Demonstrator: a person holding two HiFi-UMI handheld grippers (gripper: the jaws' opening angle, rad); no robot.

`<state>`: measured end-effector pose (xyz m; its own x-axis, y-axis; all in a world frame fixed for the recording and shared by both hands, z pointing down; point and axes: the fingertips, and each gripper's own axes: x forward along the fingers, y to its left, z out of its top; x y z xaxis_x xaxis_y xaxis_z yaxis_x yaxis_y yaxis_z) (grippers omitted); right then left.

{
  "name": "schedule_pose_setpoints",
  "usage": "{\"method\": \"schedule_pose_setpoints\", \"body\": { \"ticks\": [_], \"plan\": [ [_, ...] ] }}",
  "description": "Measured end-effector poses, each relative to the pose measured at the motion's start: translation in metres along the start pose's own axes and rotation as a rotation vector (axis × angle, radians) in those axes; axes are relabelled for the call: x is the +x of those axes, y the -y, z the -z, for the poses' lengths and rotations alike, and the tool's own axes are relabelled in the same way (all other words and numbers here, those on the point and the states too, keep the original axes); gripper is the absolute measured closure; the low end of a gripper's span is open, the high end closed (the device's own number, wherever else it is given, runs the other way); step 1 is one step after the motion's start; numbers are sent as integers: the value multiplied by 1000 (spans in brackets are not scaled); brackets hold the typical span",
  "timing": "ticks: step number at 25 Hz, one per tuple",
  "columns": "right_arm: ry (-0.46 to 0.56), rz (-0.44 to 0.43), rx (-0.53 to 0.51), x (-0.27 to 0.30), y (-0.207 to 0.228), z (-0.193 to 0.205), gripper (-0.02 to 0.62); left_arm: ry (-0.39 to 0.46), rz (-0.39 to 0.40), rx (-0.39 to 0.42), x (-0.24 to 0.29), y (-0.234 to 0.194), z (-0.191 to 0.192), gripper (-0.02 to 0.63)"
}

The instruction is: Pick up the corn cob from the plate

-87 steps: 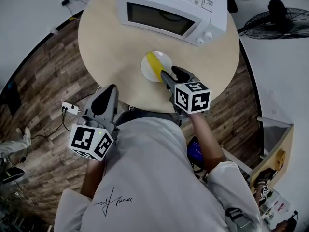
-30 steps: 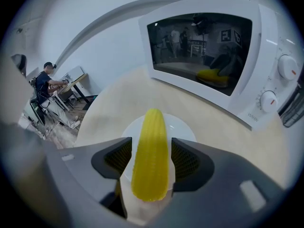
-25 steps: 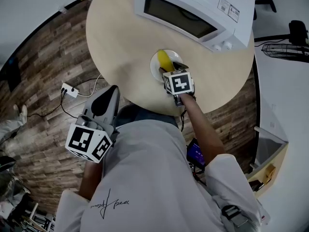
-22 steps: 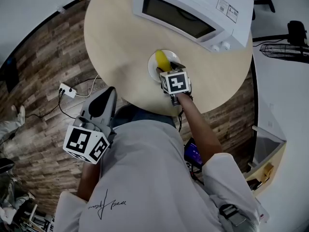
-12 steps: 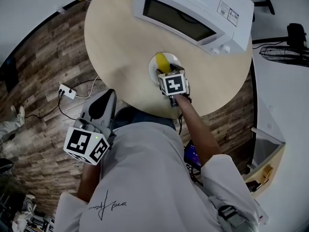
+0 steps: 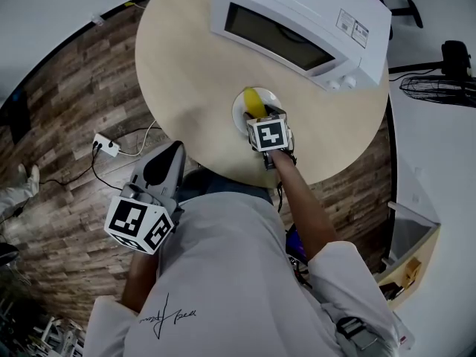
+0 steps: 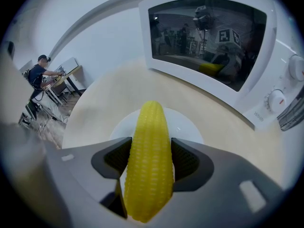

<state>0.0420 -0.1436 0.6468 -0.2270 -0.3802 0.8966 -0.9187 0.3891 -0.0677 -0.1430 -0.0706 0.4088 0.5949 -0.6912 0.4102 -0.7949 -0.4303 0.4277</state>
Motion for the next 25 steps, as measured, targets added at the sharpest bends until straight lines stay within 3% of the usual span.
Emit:
{"method": "schedule_pose_setpoints", "body": {
  "ticks": [25],
  "plan": [
    [-31, 43, 65, -12, 7, 8, 327, 16, -5, -7, -7, 4, 2, 615]
  ]
}}
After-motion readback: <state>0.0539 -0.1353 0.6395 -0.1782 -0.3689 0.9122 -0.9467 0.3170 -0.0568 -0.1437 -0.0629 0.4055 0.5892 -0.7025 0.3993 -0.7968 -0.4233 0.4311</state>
